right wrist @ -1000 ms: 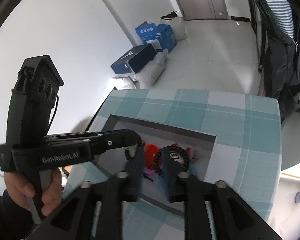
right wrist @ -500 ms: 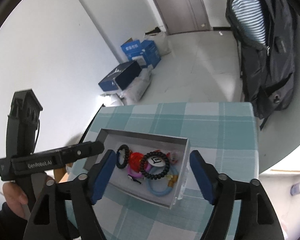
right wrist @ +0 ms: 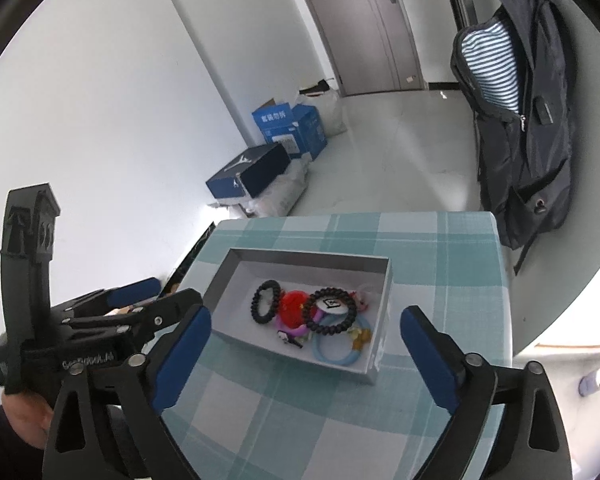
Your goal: Organize jewelry
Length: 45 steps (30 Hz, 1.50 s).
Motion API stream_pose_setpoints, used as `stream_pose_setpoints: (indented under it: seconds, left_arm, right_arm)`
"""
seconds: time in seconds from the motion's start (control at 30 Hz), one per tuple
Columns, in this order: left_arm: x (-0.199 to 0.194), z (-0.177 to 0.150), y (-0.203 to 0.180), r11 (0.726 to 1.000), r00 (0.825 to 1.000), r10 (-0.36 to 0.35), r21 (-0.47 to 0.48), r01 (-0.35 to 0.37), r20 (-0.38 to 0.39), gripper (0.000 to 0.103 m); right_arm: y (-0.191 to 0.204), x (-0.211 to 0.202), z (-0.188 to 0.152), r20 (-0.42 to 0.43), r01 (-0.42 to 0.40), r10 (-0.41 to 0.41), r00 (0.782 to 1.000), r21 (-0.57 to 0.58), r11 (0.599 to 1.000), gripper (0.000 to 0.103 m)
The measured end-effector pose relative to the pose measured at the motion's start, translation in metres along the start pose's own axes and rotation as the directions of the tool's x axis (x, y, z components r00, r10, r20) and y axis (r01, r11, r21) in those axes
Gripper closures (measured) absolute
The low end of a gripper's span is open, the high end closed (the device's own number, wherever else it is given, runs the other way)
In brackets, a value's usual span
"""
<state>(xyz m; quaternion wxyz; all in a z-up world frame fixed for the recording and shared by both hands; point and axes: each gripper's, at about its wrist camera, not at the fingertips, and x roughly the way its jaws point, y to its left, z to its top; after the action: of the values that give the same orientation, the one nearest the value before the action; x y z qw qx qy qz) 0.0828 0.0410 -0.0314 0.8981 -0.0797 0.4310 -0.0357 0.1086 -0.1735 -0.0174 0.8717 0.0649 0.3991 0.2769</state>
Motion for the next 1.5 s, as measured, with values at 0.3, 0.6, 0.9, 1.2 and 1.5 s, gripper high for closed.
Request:
stream_pose_setpoints:
  seconds: [0.3,0.6,0.9,1.2,1.5]
  left_arm:
    - [-0.012,-0.022,-0.013,0.998,0.998,0.049,0.039,-0.050,0.028,0.019]
    - [-0.026,-0.032,-0.014,0.997,0.994,0.076,0.029,-0.078,0.072,0.019]
    - [-0.037,-0.038,-0.017,0.998,0.993,0.065,0.020,-0.067,0.097,0.019]
    - [-0.042,-0.042,-0.020,0.998,0.993,0.060,0.024,-0.062,0.104,0.019]
    - [-0.042,-0.046,-0.026,0.997,0.993,0.064,0.042,-0.069,0.104,0.019]
  right_arm:
    - [0.008,-0.014,-0.026,0.019,0.044,-0.043,0.999,-0.032,0.999,0.000]
    - [0.011,-0.025,-0.039,0.043,0.083,-0.081,0.996,-0.059,0.995,0.000]
    - [0.012,-0.032,-0.042,0.061,0.091,-0.087,0.994,-0.051,0.995,0.000]
    - [0.012,-0.041,-0.042,0.083,0.104,-0.102,0.991,-0.030,0.994,0.000]
    - [0.009,-0.046,-0.044,0.089,0.113,-0.111,0.990,-0.020,0.993,0.000]
